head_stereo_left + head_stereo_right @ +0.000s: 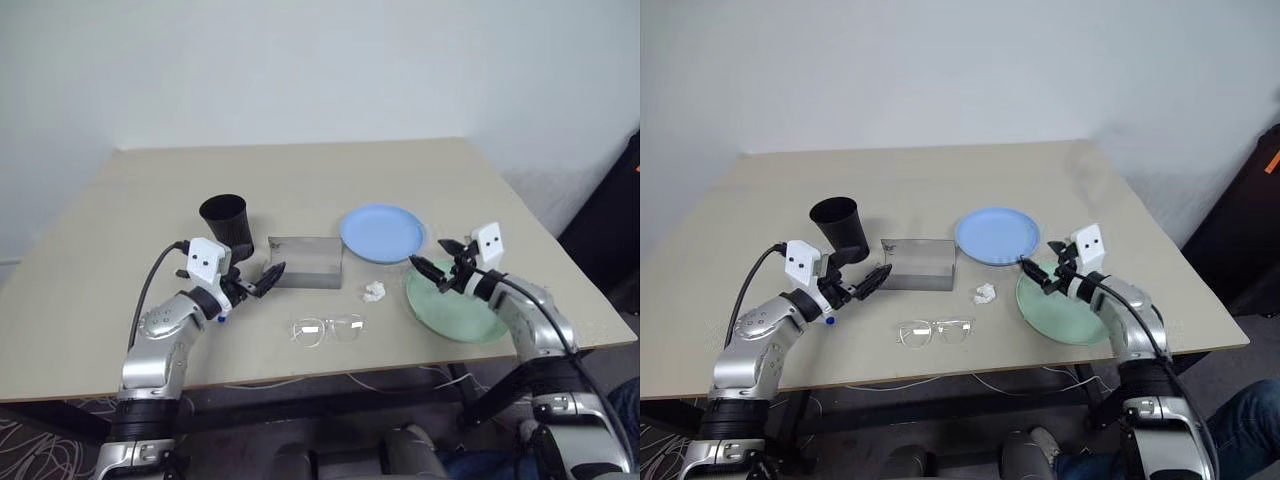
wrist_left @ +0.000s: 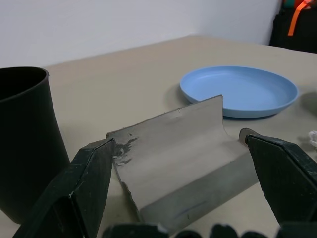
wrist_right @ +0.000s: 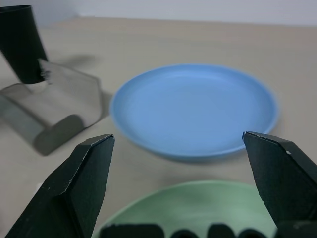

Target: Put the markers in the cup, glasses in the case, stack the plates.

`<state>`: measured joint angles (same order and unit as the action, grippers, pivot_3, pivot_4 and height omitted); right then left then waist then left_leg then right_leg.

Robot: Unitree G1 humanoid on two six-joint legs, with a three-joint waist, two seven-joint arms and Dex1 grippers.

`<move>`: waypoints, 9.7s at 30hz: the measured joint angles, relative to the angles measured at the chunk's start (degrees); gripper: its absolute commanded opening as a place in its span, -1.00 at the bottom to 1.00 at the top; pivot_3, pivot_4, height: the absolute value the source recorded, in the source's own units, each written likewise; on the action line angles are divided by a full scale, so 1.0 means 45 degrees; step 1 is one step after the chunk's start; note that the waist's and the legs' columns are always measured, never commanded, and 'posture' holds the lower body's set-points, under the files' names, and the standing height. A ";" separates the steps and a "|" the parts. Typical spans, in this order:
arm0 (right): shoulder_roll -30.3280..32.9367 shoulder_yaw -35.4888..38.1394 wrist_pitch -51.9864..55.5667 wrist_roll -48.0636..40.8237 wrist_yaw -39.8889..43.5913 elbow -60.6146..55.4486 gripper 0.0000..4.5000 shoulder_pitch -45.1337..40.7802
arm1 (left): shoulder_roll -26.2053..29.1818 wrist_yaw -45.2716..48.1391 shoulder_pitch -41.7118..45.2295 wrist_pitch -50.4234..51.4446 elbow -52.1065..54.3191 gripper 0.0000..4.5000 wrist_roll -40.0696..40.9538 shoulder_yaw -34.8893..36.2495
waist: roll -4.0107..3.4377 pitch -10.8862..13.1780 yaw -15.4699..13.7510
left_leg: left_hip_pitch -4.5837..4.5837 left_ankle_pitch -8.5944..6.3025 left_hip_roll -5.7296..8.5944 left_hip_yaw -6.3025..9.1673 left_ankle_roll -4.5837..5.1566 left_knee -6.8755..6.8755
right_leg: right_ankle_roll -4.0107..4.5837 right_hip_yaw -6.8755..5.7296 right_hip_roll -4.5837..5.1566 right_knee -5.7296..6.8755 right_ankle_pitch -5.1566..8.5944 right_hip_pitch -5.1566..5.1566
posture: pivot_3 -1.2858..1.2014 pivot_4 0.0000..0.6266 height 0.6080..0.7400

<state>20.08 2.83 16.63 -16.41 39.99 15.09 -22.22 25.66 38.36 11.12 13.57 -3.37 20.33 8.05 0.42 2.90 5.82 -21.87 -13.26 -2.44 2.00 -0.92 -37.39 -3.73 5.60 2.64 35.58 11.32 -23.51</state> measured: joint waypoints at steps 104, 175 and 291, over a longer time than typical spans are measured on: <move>0.2727 -0.5134 0.6093 0.4045 -0.3448 -0.1450 -0.99 -0.3500 | 0.0726 0.2538 -0.0910 0.2504 0.2993 1.00 0.1365 -0.2263 | 0.0083 0.0049 0.0001 | -0.0169 0.0000 0.0005 -0.0004 0.0003 0.0006 | 0.0006 -0.0002 0.0006 0.0007 0.0001 -0.0191 | 0.03 -1.00 1.00; 0.0160 -0.3755 0.3108 0.3278 0.4516 0.1464 0.63 -0.3344 | 0.0911 0.2758 -0.0347 0.2103 0.2350 1.00 0.0990 -0.2149 | 0.0047 0.0045 0.0005 | -0.0148 0.0006 0.0005 0.0014 0.0007 -0.0107 | 0.0006 0.0002 -0.0009 0.0062 -0.0022 -0.0127 | 0.03 -1.00 1.00; -0.1141 -0.2493 -0.1389 0.2135 0.3278 0.2754 0.98 -0.1883 | 0.0842 1.0305 0.7563 -0.1168 -0.6198 0.14 -0.4868 -0.8024 | 0.0037 0.0046 0.0009 | -0.0148 0.0013 0.0002 0.0029 0.0021 -0.0119 | 0.0002 0.0013 -0.0027 0.0062 -0.0035 -0.0109 | 0.03 -1.00 1.00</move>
<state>14.94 -8.39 10.38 -6.80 54.74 27.48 -30.69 29.45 84.73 45.16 8.32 -31.27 -1.57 -28.06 0.59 3.11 5.86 -22.54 -13.20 -2.44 2.13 -0.82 -37.93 -3.72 5.66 2.52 35.85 11.16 -24.00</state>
